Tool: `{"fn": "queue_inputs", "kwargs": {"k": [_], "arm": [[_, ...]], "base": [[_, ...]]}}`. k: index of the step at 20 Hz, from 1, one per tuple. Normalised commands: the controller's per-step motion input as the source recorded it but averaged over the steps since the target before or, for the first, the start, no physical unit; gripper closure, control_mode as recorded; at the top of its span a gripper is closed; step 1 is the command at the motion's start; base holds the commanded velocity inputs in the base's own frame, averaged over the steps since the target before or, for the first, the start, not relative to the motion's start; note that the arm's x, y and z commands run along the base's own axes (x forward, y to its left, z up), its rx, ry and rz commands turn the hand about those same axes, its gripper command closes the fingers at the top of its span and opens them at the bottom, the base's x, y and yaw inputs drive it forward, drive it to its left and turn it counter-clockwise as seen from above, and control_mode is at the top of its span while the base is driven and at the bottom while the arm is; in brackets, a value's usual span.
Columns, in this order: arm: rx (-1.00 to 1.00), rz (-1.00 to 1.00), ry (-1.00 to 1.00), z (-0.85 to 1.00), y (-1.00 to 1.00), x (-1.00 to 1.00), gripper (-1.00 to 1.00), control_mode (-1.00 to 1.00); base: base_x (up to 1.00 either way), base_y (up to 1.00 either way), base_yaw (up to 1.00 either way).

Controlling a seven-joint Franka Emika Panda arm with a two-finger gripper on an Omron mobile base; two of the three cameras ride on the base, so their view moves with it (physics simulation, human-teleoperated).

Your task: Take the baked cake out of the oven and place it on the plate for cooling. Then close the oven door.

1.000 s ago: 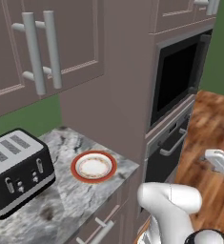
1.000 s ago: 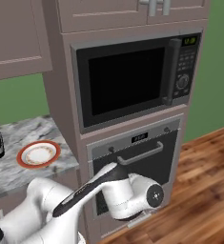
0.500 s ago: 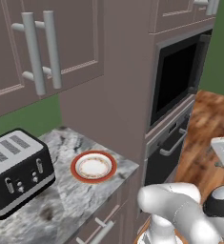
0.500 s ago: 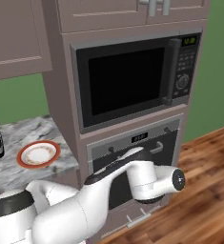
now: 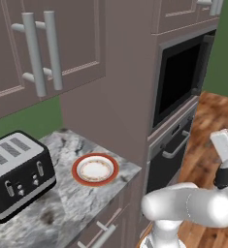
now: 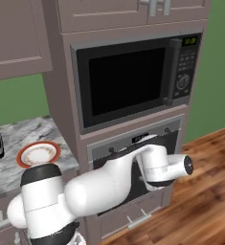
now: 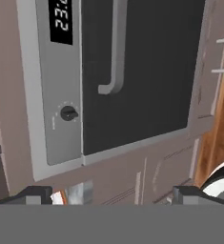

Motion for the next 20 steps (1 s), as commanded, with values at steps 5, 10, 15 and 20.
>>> {"fn": "queue_inputs", "kwargs": {"k": [5, 10, 15, 20], "arm": [[0.08, 0.0, -0.12, -0.27, 0.0, 0.0, -1.0, -1.0], [0.03, 0.0, -0.12, -0.08, 0.0, 0.05, -1.0, -1.0], [0.0, 0.0, -0.13, 0.0, 0.11, 0.04, -1.0, -1.0], [0.0, 0.0, -0.09, 0.0, 0.32, 0.01, -1.0, -1.0]], "base": [[0.0, 0.0, 0.0], [0.0, 0.0, 0.0], [0.0, 0.0, 0.0], [0.0, 0.0, 0.0]]}}
